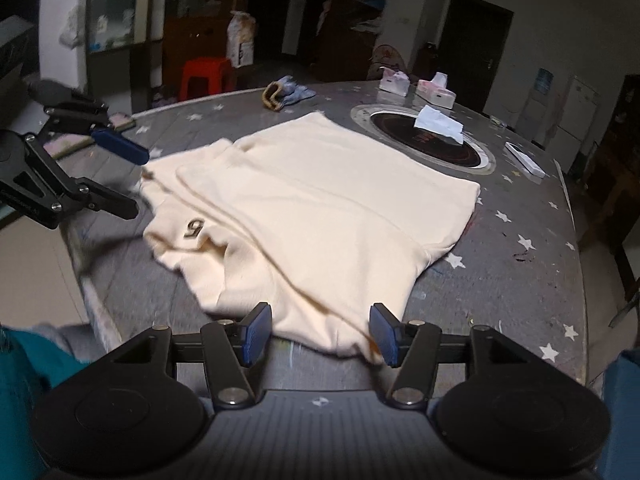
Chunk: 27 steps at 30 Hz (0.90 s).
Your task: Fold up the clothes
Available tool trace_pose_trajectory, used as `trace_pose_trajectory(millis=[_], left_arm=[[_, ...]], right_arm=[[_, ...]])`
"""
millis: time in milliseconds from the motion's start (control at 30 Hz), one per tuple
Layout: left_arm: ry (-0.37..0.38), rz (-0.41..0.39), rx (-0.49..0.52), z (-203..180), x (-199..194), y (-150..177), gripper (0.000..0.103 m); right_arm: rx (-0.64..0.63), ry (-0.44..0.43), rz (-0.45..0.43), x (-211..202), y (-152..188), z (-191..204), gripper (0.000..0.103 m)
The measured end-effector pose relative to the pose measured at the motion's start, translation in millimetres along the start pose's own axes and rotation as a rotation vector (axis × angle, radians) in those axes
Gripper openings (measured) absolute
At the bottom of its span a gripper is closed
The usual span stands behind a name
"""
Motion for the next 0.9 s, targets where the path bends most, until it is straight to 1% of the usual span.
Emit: trace_pose_trajectory(millis=[167,200,267,300,367,400,433,467,600,700,800,900], left_arm=[[0.009,-0.051,0.111,-19,10,1,0.060],[0.012,-0.059,0.134,-22,12,1,0.059],[0.020,-0.074,0.178,-27,15,1,0.049],[0.025,-0.078,0.194,-29,16,2,0.041],[0.033,-0.081,0.200,-31,19,1,0.025],[0.036,-0.082,0.194,-30,20,0,0.022],[0.036,-0.086,0.176,-28,21,-2,0.016],[0.039,-0.092,0.148,-24,21,-5,0.013],[0.052,-0.094,0.025,-5,24,-16,0.011],[0.077,-0.098,-0.066,9,29,-25,0.010],[0.100,-0.094,-0.132,19,33,-31,0.010],[0.113,-0.088,-0.175,27,38,-34,0.010]], right_arm=[[-0.034,-0.004,0.004,1,3,6,0.056],[-0.042,-0.006,0.001,2,3,7,0.057],[-0.056,-0.009,-0.004,4,2,9,0.057],[-0.063,-0.010,-0.006,5,2,10,0.058],[-0.078,-0.013,-0.011,7,2,13,0.058],[-0.085,-0.014,-0.014,7,2,14,0.058],[-0.092,-0.016,-0.016,8,1,15,0.059],[-0.100,-0.017,-0.018,9,1,16,0.059],[-0.129,-0.023,-0.028,13,1,21,0.060],[-0.150,-0.028,-0.036,15,0,24,0.060],[-0.154,-0.029,-0.047,21,-4,25,0.056],[-0.143,-0.042,-0.061,27,-8,26,0.048]])
Point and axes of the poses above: each gripper's, at about its wrist camera, not at the fingertips, and x roughly the way its jaws point, z to its left, y to its underside, the point moved 3 cm from there along x, roughly the way its jaws point, and after that the axes turned 1 degree about -y, right-handed, at the moved point
